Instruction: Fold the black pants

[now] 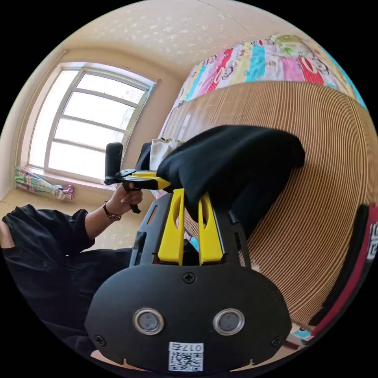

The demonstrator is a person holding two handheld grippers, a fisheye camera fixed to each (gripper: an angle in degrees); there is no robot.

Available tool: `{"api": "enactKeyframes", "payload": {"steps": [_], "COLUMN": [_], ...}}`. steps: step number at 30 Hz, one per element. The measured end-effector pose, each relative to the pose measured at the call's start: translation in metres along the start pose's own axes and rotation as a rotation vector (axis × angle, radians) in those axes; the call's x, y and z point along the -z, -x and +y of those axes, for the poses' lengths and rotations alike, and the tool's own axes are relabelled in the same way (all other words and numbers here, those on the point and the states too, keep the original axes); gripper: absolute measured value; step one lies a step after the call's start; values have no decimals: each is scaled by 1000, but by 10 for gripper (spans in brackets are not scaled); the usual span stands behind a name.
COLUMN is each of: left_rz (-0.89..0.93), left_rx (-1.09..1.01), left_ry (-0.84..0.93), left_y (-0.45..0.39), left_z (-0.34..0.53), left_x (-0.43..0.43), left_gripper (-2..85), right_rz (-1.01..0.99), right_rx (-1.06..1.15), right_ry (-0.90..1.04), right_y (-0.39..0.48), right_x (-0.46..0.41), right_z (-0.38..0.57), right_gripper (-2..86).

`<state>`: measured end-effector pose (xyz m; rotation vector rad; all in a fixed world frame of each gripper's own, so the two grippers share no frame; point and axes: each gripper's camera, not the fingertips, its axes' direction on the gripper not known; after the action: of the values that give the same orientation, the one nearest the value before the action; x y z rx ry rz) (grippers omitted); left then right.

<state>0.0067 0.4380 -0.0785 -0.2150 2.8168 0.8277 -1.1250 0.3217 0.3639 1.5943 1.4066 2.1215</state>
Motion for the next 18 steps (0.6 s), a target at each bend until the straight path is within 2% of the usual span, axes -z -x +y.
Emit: {"api": "enactKeyframes", "payload": {"steps": [4,6,8,12,18], "left_rz": [-131,63,149,133,107], "left_rx": [256,320,356,312,235], "left_ry": [177,99,-11,-150,-106], "left_y": [64,99,121,163,231], "left_z": [78,111,121,85,-12], "left_x": [-53,-39,-12,50,62], "left_gripper": [78,95,105,146,221], "right_rz": [22,-20,-79,-78,-116], "right_rx": [-313,-409,-464,-445,-367], "right_ry": [155,206,148,49,-40], "right_y": [-52,-65,-69,-73,-88], "right_x": [-82,-98,-90,-60,-59], "right_z": [90,118,131,100,-10], "right_gripper": [85,97,119,154,215]}}
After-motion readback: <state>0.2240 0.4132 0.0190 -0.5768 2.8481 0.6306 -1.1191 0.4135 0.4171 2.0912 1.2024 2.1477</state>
